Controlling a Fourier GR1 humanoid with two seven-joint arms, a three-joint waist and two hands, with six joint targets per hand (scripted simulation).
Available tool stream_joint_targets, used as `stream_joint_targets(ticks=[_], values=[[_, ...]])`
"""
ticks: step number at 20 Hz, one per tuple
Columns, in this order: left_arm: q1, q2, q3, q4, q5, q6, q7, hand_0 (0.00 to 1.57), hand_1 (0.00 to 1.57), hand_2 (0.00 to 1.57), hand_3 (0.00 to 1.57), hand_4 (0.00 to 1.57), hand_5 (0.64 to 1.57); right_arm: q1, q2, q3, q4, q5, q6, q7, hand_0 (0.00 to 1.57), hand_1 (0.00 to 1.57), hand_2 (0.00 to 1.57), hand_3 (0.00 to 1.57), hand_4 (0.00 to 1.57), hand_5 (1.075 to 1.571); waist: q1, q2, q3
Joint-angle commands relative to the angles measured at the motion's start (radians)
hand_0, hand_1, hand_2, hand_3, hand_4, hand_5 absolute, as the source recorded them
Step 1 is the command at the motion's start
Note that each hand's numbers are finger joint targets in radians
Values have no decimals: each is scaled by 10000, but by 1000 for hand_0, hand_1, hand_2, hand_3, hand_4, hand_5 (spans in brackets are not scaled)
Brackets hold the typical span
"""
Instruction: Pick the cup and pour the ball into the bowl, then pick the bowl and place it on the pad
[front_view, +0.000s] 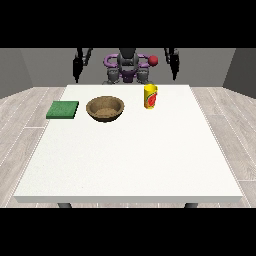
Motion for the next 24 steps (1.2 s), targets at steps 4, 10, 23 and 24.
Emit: stream_joint_targets(ticks=[4,10,23,24], values=[[-80,407,129,-882,83,-86,736,0,0,0,0,0,1557,-108,-402,-118,-883,-98,90,722,0,0,0,0,0,1569,13,-2313,-312],[-214,-145,567,-2074,1611,2,2261,0,0,0,0,0,1558,253,-1464,-1654,-1127,-2414,1831,1373,0,0,0,0,0,1569,182,-2472,-397],[-1026,-23,1493,14,1473,-715,-1670,0,0,0,0,0,1529,-539,-626,-1679,-668,-1686,1792,-538,0,0,0,0,0,1570,13,360,-401],[-735,-355,1216,207,1086,-593,-2355,0,0,0,0,0,1529,-501,-865,-1872,-496,-2040,2235,-618,0,0,0,0,0,1570,-95,580,-401]])
